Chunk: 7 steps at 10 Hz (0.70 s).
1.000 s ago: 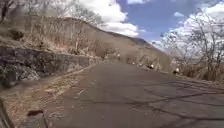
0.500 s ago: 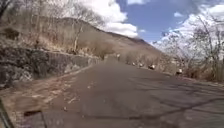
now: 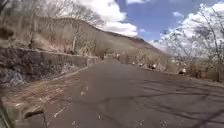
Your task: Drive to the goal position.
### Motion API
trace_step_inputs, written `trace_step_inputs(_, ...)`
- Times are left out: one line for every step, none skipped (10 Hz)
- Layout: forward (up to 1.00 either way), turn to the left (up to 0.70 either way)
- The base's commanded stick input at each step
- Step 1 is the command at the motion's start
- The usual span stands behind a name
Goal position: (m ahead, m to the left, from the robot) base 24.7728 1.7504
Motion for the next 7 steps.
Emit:
trace_step_inputs(0.70,0.00)
trace_step_inputs(0.70,0.00)
trace_step_inputs(0.70,0.00)
trace_step_inputs(0.70,0.00)
trace_step_inputs(0.70,0.00)
trace_step_inputs(0.70,0.00)
trace_step_inputs(0.70,0.00)
